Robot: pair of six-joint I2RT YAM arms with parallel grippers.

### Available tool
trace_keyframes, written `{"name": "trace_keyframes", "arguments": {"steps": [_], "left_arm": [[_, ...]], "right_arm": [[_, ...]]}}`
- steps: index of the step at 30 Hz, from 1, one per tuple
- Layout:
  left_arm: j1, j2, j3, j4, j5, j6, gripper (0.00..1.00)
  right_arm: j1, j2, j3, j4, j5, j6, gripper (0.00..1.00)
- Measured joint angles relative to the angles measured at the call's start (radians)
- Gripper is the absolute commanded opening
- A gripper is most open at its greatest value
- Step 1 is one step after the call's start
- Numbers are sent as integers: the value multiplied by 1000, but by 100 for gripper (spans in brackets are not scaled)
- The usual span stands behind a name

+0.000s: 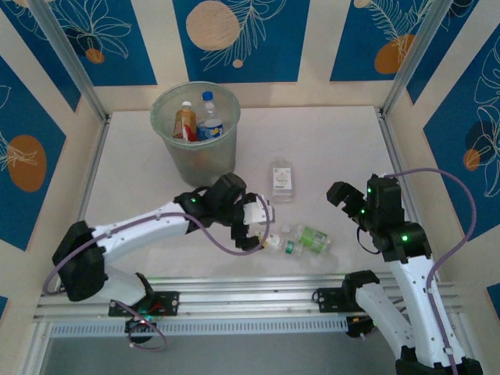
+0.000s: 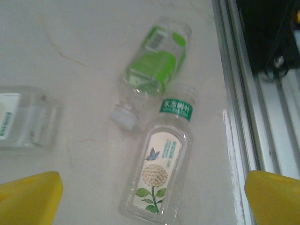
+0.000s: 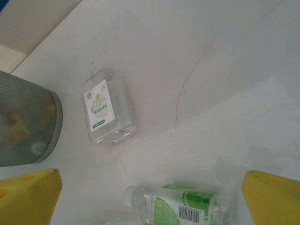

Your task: Put the plastic bottles in the bin

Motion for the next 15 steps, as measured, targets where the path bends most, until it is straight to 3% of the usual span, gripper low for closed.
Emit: {"name": "trace_keyframes", "arguments": {"steps": [8, 15], "left_arm": [[-71, 169, 34, -11, -98, 101, 100], [-78, 253, 49, 11, -148, 116, 98]], "right_arm": [[-3, 0, 0, 0, 0, 0, 99], [-5, 0, 0, 0, -8, 0, 99]]}}
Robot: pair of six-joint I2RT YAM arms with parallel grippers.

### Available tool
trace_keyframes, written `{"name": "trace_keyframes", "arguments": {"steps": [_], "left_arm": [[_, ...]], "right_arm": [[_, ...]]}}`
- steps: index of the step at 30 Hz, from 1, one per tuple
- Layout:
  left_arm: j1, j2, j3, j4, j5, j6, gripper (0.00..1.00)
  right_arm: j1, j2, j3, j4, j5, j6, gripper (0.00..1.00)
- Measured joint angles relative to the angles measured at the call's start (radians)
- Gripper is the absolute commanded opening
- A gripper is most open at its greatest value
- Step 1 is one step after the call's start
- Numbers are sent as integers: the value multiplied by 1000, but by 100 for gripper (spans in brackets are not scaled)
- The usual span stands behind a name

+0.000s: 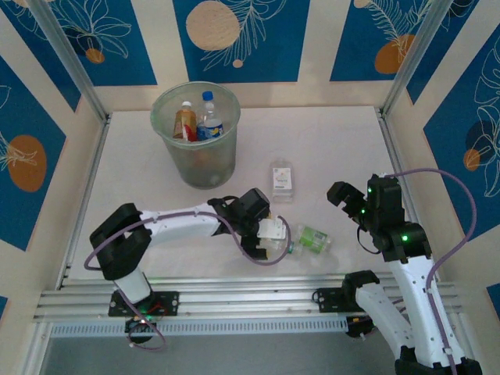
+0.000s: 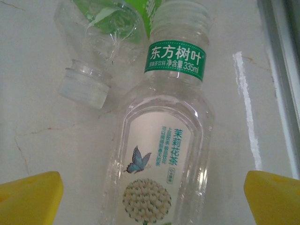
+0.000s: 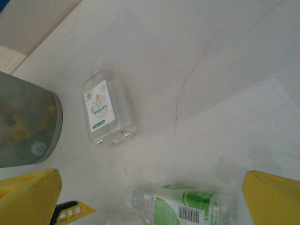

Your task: Put the plastic bottles in the bin

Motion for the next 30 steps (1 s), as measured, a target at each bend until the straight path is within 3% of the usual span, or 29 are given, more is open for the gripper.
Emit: {"name": "trace_keyframes", "arguments": {"steps": [14, 20, 22, 30], "left_arm": [[0, 138, 55, 11, -21, -5, 88], [16, 159, 56, 16, -58, -32, 72], [22, 159, 58, 19, -62, -43, 62], [35, 159, 69, 14, -82, -62, 56]], "right_arm": [[-4, 0, 0, 0, -11, 1, 99], [-4, 0, 0, 0, -11, 4, 99], [-5, 0, 0, 0, -11, 7, 99], [-7, 0, -1, 1, -11, 7, 99]]}}
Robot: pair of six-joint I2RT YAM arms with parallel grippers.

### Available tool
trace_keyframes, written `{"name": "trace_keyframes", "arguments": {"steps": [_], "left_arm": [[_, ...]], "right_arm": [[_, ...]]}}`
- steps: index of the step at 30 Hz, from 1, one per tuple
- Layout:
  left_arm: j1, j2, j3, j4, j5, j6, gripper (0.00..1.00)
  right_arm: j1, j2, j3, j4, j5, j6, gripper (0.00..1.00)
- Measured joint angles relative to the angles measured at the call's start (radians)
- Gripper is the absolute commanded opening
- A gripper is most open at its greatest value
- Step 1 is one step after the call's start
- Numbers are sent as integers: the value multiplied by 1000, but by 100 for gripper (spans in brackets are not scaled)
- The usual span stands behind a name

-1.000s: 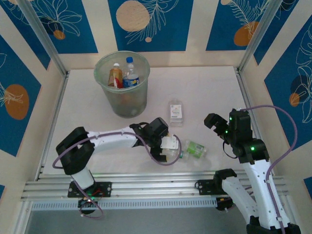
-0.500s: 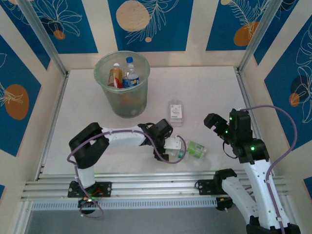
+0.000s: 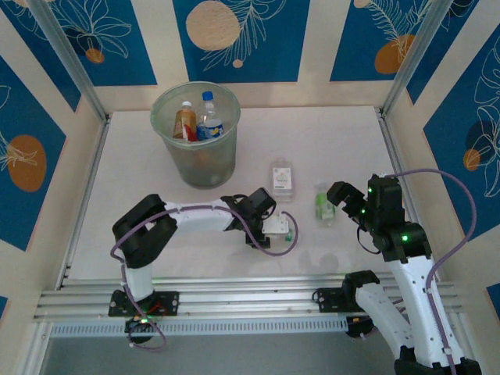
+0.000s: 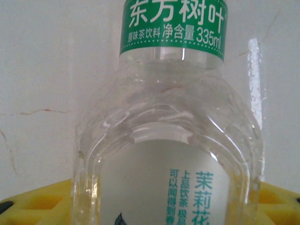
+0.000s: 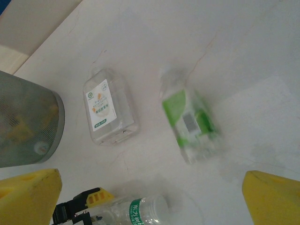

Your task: Put the plastic bottles in the bin

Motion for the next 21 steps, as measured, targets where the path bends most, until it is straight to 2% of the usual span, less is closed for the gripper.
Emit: {"name": "trace_keyframes", "arguments": {"steps": [5, 10, 14, 16, 18, 21], "left_arm": [[2, -31, -1, -19, -10, -2, 56], [2, -158, -9, -25, -21, -3, 56], [5, -262, -10, -21, -39, -22, 55], [7, -315, -10, -18, -66, -46, 52], [13, -357, -5, -19, -105, -76, 43], [36, -403, 37, -30, -187, -142, 45]], "right_arm": [[-1, 0, 0, 0, 0, 0, 99], [-5, 15, -2, 3, 14, 1, 99], [-17, 94, -2, 9, 23, 4, 99], [-18, 147, -2, 11, 24, 4, 99], [-18, 181, -2, 12, 27, 5, 99], [-18, 189, -2, 19, 29, 4, 99]]}}
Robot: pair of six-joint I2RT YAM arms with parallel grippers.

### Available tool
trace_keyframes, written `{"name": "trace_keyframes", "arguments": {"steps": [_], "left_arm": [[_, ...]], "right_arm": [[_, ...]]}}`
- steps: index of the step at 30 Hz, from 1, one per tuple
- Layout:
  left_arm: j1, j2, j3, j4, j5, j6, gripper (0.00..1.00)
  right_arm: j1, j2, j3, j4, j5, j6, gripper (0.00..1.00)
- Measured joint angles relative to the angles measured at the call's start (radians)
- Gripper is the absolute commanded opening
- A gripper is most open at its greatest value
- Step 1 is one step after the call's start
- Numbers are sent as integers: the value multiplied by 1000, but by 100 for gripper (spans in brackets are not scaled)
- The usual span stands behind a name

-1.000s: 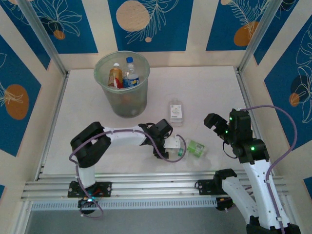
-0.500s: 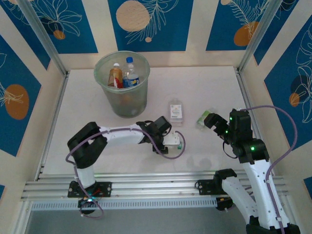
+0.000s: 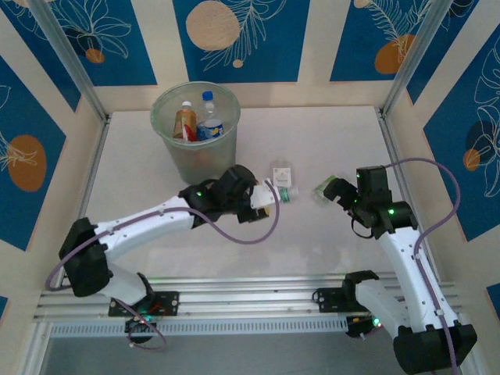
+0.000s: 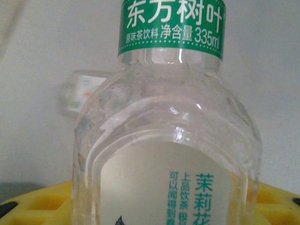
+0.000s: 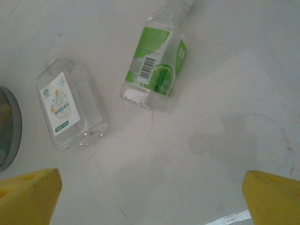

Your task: Put the plastic bottles in the bin

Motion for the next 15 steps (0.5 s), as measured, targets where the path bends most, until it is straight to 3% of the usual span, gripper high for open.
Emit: {"name": "trace_keyframes", "arguments": {"steps": [4, 9, 15], "left_arm": [[83, -69, 112, -11, -76, -100, 47], [252, -129, 295, -24, -116, -195, 48], [443, -61, 527, -92, -132, -224, 47]], "right_arm": [[-5, -10, 0, 20, 1, 0, 99], [-6, -15, 0, 26, -1, 0, 99], [-8, -36, 0, 25, -2, 0, 99]]}}
